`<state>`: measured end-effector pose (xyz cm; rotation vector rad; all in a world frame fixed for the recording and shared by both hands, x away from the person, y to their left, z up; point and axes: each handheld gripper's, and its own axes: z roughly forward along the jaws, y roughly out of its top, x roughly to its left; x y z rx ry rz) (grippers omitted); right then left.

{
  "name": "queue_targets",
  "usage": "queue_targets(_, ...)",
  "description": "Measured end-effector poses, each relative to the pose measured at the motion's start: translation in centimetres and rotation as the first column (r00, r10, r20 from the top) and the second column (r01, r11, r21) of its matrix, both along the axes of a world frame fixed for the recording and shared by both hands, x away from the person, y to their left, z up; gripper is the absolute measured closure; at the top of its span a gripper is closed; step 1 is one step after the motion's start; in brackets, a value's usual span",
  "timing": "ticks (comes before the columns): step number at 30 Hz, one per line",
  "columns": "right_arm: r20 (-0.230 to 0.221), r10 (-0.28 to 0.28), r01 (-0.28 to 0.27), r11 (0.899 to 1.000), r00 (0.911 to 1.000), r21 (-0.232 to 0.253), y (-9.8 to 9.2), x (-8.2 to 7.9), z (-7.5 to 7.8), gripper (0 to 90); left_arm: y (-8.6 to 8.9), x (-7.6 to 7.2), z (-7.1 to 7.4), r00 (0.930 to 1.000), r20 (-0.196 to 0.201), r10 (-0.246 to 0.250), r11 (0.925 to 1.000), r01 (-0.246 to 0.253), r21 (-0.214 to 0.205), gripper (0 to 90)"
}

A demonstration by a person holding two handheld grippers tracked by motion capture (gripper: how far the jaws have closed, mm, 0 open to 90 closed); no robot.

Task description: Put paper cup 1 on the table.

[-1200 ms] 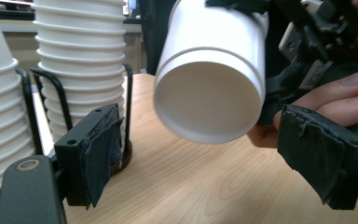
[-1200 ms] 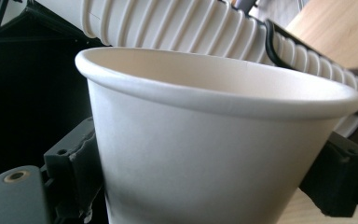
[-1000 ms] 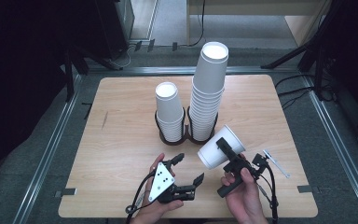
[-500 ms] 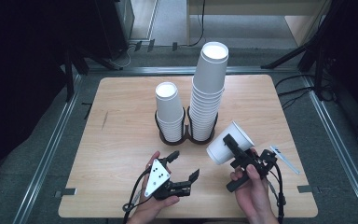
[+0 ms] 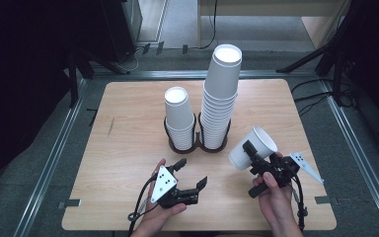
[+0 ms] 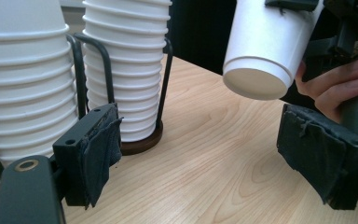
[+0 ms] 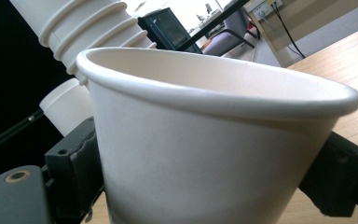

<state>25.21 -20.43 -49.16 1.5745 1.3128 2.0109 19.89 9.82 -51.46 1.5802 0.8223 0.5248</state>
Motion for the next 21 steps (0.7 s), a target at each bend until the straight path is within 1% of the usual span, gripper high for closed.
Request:
queue_targets(4,0.007,-0.019,0.019,0.999,0.9998,-0.03,-0.4,0.3,-0.3,13.5,0.0,0.1,-0.3,0.9999,-0.01,-0.001,1.0,0.001,0.005,13.8)
queue_targets(7,0.017,-0.042,0.043,0.998,0.999,-0.055,-0.5,0.4,-0.4,13.6,0.2,0.3,-0.5,0.9997,-0.023,0.002,1.0,-0.002,0.0,13.9)
queue_targets(8,0.023,-0.053,0.055,0.996,0.9983,-0.065,-0.5,0.4,-0.4,13.6,0.3,0.3,-0.5,0.9996,-0.028,0.004,1.0,-0.004,0.0,13.9)
queue_targets(9,0.036,-0.06,0.063,0.994,0.9975,-0.088,-0.6,0.5,-0.4,13.6,0.4,0.4,-0.6,0.9995,-0.032,0.009,1.0,-0.009,-0.004,13.9)
queue_targets(11,0.055,-0.079,0.086,0.987,0.9954,-0.137,-0.6,0.6,-0.6,13.6,0.6,0.5,-0.6,0.9992,-0.036,0.014,0.9999,-0.014,-0.002,13.9)
queue_targets(13,0.058,-0.093,0.101,0.98,0.994,-0.17,-0.6,0.7,-0.7,13.6,0.8,0.6,-0.6,0.999,-0.038,0.021,0.9998,-0.021,-0.001,13.9)
queue_targets(15,0.058,-0.107,0.116,0.975,0.9926,-0.19,-0.7,0.8,-0.9,13.6,1.0,0.7,-0.7,0.9988,-0.042,0.026,0.9997,-0.026,0.0,13.9)
queue_targets(16,0.063,-0.114,0.125,0.971,0.9914,-0.204,-0.8,0.8,-0.9,13.6,1.1,0.8,-0.7,0.9986,-0.043,0.032,0.9995,-0.032,-0.007,13.9)
queue_targets(21,0.082,-0.144,0.161,0.949,0.9862,-0.27,-0.9,1.0,-1.3,13.6,1.4,1.0,-0.8,0.9979,-0.051,0.039,0.9992,-0.04,-0.006,13.9)
